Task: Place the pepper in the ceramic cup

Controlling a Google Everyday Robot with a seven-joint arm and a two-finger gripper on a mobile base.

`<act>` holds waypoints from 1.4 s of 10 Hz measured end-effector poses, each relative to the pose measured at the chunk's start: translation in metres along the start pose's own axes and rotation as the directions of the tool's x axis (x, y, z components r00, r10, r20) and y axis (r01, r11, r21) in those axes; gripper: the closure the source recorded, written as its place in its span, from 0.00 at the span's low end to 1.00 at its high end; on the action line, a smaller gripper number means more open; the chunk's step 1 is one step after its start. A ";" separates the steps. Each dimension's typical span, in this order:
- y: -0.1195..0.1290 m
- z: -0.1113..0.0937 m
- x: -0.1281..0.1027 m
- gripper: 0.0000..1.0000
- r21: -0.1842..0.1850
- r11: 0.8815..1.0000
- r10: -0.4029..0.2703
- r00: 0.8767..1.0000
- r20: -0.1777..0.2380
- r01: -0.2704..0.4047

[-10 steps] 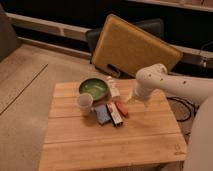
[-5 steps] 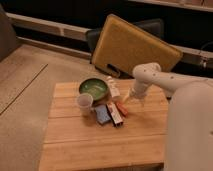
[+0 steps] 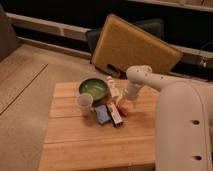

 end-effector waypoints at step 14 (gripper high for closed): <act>-0.030 0.018 0.009 0.35 0.075 0.997 0.041 0.995 -0.092 -0.034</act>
